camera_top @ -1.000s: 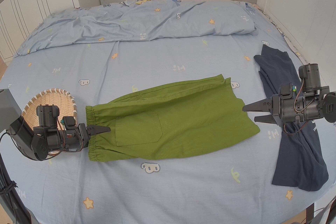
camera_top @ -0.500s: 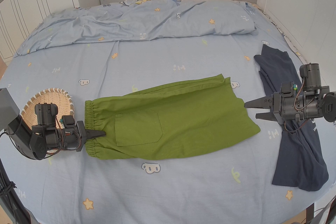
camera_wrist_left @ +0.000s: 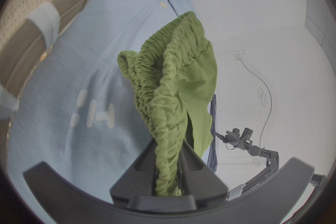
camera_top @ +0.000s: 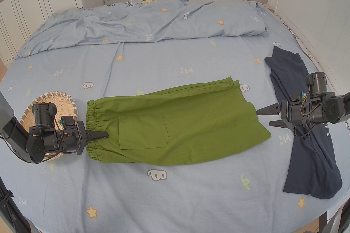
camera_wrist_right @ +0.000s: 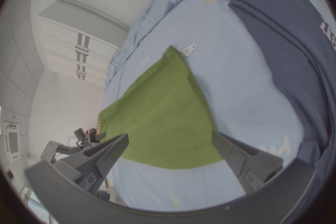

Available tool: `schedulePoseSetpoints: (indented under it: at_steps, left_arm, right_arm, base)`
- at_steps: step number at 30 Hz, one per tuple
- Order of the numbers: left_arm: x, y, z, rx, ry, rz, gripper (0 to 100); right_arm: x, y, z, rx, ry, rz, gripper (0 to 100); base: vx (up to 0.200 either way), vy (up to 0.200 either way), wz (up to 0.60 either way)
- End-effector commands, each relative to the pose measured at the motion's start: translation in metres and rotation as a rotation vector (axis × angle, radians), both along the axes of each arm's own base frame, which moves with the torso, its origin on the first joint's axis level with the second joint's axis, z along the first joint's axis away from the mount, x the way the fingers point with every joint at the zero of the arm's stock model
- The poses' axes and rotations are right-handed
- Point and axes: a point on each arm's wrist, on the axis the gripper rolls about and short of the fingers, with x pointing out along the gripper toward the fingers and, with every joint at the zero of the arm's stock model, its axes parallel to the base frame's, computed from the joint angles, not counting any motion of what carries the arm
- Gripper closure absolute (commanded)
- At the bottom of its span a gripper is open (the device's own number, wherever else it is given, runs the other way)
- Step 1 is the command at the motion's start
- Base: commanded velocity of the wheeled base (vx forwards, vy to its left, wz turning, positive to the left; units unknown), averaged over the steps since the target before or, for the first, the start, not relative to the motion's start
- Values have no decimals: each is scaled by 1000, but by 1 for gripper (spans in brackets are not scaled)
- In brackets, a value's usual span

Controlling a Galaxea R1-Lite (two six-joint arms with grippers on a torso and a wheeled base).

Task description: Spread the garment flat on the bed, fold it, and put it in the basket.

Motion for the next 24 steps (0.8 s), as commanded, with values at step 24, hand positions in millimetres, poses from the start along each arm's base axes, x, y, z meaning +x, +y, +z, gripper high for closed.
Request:
schedulePoseSetpoints:
  at_steps: [24]
  left_arm:
    - [0,2,3,2,-13,5,100]
  right_arm:
    - [50,5,-59,80,144,84,0]
  base:
    - [0,0,0]
